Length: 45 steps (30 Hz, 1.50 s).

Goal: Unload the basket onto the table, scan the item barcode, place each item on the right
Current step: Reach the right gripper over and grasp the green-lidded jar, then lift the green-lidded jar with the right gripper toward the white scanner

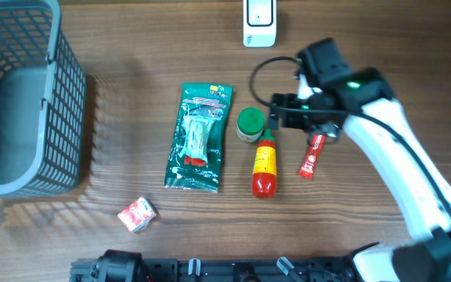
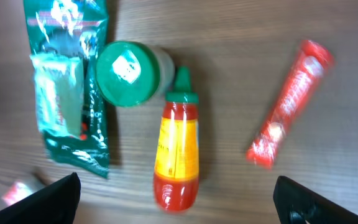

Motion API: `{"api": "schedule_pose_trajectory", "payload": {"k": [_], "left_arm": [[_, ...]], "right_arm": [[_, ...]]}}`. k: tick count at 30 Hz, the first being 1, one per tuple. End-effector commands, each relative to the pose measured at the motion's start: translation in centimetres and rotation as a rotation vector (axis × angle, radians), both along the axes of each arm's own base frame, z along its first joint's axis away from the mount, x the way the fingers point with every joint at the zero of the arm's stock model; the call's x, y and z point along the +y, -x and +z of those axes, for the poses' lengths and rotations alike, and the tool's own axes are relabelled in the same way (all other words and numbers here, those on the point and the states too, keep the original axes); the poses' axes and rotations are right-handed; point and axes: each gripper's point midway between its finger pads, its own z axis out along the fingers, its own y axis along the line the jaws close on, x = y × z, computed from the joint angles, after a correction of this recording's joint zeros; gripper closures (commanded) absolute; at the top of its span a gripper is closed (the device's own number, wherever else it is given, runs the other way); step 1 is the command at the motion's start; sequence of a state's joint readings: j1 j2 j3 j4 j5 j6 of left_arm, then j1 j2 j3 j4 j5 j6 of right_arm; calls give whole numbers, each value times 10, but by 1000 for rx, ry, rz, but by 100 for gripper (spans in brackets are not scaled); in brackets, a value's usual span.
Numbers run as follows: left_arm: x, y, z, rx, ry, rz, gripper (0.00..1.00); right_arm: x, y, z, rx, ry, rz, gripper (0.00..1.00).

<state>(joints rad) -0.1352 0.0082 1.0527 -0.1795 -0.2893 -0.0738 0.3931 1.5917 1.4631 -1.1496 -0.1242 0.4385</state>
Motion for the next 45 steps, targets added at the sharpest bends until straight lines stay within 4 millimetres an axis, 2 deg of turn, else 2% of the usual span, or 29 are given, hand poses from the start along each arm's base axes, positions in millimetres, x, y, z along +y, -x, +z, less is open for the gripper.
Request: {"api": "schedule_pose_trajectory", "payload": {"k": [1,3,5,7,12,14,16,19,23,26,32,35,37,39,42,45], "left_arm": [[-2,-5,-4,22,2,-5,0],[-2,-5,-4,25,1,-5,0],[-2,-5,-4,25,2,-5,0],[-2,-6,-5,30,1,-5,0],[-2,-9,-8,47,-1,-5,0],[-2,-9,-8,48,-1,-5,0],[-2,-9,-8,49,-1,-5,0],[-2,-9,-8,49,-1,-5,0],[-2,-10,-8,49,-2,-5,0],[-2,-10,-9,52,-2,-5,0],[-2,-10,-9,53,-2,-5,0],[-2,-11,-10,59,-3,-5,0],[-2,-11,-10,59,-3,-5,0],[-2,-10,-10,57,-2,-5,0],[-2,-10,-10,55,-2,-5,0],[-2,-9,-9,52,-2,-5,0]], "right_arm": [[32,-31,-7,-125,-41,286,0],[49,-49,-5,-219,-78,401,0],[48,-65,-7,-277,-35,421,0],[44,-73,-15,-291,14,437,0],[57,-66,-54,-215,46,568,0],[69,-59,-71,-188,66,637,0],[70,-62,-93,-172,174,653,0],[76,-56,-117,-126,204,693,0],[79,-50,-135,-82,210,701,1],[81,-55,-133,-92,199,650,6],[80,-61,-124,-63,171,410,37],[80,-61,-116,-20,137,236,38],[81,-62,-105,6,113,116,38],[84,-67,-92,15,82,4,42],[91,-77,-72,9,19,-144,37],[93,-83,-67,8,-19,-272,35]]}}
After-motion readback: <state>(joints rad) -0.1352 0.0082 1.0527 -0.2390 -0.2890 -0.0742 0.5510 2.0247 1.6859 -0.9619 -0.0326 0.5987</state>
